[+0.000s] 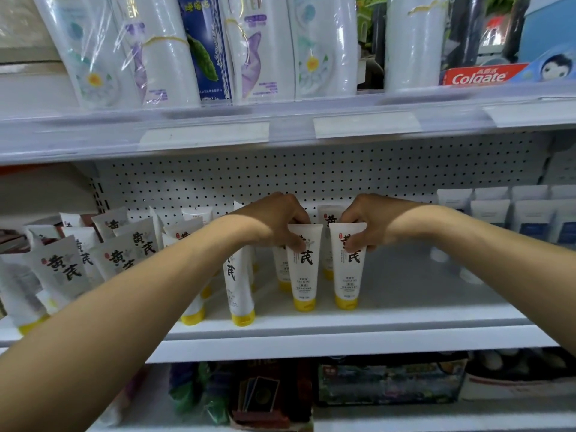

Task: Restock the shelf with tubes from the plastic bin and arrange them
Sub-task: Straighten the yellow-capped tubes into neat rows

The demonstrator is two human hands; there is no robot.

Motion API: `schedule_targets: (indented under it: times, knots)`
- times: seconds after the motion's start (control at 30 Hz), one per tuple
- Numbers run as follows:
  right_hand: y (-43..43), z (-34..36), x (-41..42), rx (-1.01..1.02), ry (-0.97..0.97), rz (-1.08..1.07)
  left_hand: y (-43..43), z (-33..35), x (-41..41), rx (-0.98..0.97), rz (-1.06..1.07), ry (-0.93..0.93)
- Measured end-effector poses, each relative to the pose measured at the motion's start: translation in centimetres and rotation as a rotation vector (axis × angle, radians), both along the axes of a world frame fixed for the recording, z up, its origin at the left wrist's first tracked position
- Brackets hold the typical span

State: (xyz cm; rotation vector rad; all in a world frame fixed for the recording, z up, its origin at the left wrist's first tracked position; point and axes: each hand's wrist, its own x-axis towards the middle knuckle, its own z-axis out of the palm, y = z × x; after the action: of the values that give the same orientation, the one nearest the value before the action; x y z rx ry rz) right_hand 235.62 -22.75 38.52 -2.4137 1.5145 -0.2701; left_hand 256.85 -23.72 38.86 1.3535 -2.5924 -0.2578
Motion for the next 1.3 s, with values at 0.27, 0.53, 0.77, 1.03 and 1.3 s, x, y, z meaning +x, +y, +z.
schedule_targets:
  times: [0.27, 0.53, 0.77, 1.03, 1.3]
  knots:
    - [-0.11, 0.1, 0.17, 0.003, 0.043, -0.01, -0.25, -0.1, 0.11, 0.005, -0.004, 0.007]
    - [-0.28, -0.19, 0.22, 0.023, -0.029, -0.007, -0.52, -0.3, 0.44, 0.014, -0.012, 0.022]
    - [-0.36, -0.19, 0.54, 0.002, -0.018, -0.005, -0.66, -0.35, 0.47, 0.011, -0.025, 0.021]
    - [-0.44, -0.38, 0.3, 0.02, -0.072, 0.019, -0.64, -0.47, 0.6, -0.011, -0.019, 0.016]
    - [-0.82, -0.16, 0.24, 0.03, -0.051, 0.051, -0.78, -0.45, 0.78, 0.008, -0.011, 0.017]
